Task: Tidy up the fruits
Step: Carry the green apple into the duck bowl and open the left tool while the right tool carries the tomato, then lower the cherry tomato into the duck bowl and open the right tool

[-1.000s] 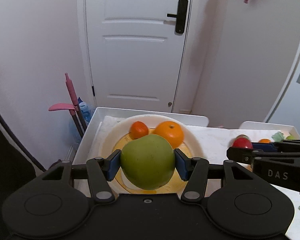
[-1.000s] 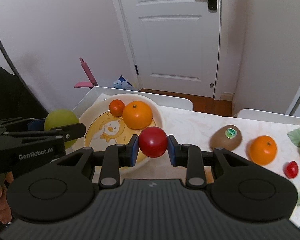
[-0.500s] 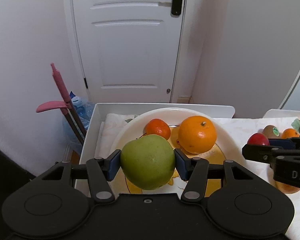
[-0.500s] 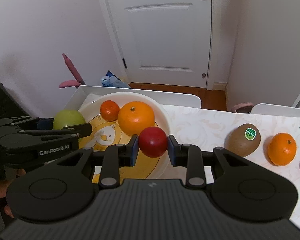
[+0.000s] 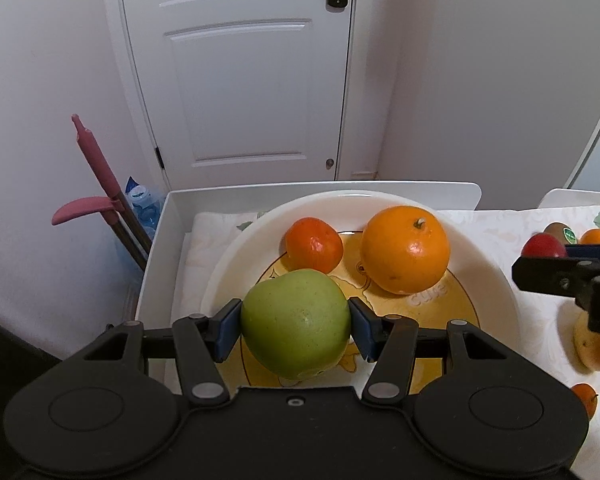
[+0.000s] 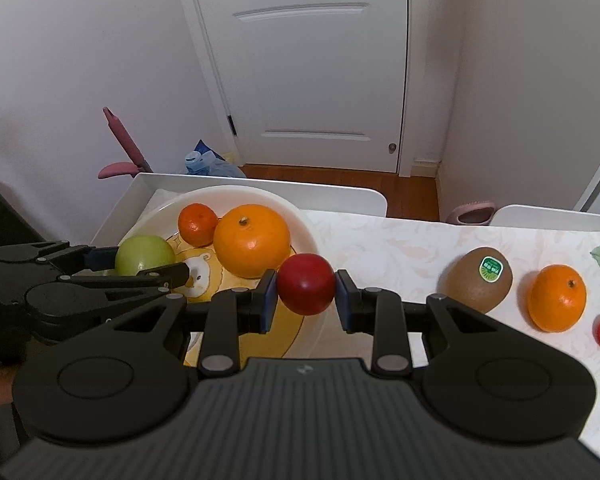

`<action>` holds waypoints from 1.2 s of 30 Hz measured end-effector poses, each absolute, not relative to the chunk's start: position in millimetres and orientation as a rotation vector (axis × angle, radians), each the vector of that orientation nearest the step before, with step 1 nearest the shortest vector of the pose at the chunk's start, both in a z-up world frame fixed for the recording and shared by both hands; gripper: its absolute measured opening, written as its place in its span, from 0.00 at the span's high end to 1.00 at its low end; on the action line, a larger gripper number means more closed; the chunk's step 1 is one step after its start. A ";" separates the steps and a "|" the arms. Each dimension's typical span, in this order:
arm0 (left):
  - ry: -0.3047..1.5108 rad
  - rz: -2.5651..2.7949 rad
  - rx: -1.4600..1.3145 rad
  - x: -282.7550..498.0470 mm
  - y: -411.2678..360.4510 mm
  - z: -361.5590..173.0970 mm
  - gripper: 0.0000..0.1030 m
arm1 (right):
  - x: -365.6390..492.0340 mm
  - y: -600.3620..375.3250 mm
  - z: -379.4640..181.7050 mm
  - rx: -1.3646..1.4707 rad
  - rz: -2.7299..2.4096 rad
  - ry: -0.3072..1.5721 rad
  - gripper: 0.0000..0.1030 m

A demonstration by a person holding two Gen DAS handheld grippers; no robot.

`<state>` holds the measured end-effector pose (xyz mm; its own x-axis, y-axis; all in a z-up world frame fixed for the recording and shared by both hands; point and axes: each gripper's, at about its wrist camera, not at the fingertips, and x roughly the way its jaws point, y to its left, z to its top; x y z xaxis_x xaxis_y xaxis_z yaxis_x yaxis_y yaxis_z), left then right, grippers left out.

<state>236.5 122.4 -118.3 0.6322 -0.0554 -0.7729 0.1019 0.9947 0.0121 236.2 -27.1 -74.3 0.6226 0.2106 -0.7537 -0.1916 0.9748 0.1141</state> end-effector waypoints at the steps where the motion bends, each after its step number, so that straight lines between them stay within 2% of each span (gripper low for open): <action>1: 0.881 -0.087 0.052 236.4 122.6 -118.1 0.41 | 235.9 -27.5 -73.6 0.020 0.231 0.868 0.56; 2: 0.868 -0.085 0.051 235.3 122.9 -116.2 0.37 | 235.5 -27.7 -72.6 0.017 0.231 0.867 0.56; 3: 0.850 -0.082 0.051 233.5 123.1 -112.8 0.21 | 234.9 -28.2 -71.6 0.015 0.230 0.866 0.56; 5: 0.807 -0.073 0.046 228.2 124.8 -105.1 0.08 | 233.9 -29.4 -69.2 0.015 0.227 0.862 0.56; 32: 0.829 -0.009 0.003 163.8 137.2 -98.8 0.06 | 245.7 0.8 -107.7 -0.141 0.415 0.872 0.55; 34: 0.826 -0.006 0.005 162.4 138.2 -98.7 0.06 | 242.3 1.2 -106.3 -0.146 0.415 0.858 0.44; 36: 0.826 -0.003 0.006 161.8 138.8 -97.9 0.06 | 237.4 1.1 -102.1 -0.145 0.407 0.832 0.18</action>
<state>161.8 138.8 -97.9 0.6781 -0.0004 -0.7349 0.0049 1.0000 0.0040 237.4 1.1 -102.1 0.6016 0.2939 -0.7427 -0.4059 0.9133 0.0327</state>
